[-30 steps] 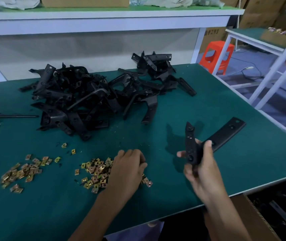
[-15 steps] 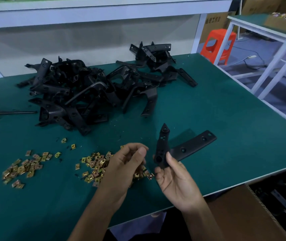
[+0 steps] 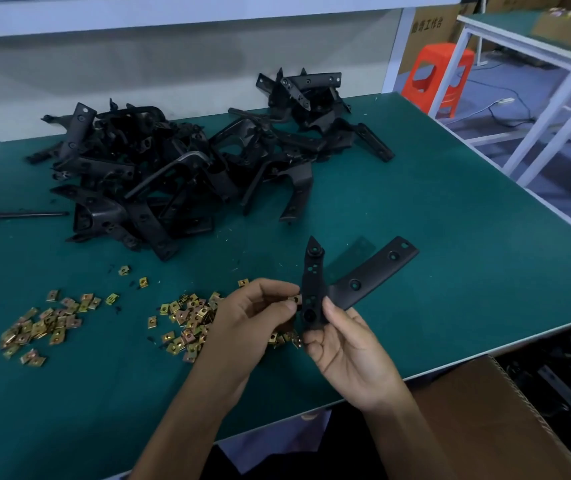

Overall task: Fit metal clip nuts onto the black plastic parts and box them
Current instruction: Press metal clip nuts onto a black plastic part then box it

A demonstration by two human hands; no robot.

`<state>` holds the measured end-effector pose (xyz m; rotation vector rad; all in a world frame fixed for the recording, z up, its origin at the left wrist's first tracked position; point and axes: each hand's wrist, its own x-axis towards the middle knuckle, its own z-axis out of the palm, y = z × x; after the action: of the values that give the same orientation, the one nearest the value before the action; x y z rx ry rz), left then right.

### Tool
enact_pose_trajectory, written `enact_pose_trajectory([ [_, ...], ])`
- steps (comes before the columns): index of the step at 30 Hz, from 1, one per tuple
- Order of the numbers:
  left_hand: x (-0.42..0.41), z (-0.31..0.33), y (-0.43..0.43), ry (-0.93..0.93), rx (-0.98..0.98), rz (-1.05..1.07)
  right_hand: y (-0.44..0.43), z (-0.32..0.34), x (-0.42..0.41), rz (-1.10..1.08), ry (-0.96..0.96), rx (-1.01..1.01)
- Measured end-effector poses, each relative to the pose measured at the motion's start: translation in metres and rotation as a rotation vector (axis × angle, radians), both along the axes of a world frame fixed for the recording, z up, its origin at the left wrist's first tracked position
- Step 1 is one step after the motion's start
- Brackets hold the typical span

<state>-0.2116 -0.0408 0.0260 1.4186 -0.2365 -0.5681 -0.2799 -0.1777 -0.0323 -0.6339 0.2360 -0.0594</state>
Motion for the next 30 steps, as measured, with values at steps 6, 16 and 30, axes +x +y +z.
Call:
enact_pose_trajectory([
  [6,0.0,0.0,0.0,-0.006,0.041,-0.004,0.001,-0.001,-0.002,-0.028,0.026,-0.071],
  [16,0.01,0.005,0.009,0.102,-0.009,-0.077,0.001,0.0,-0.002,0.01,-0.023,-0.08],
  [30,0.012,0.005,0.015,0.111,0.012,-0.107,0.002,0.003,-0.004,0.035,0.007,-0.17],
])
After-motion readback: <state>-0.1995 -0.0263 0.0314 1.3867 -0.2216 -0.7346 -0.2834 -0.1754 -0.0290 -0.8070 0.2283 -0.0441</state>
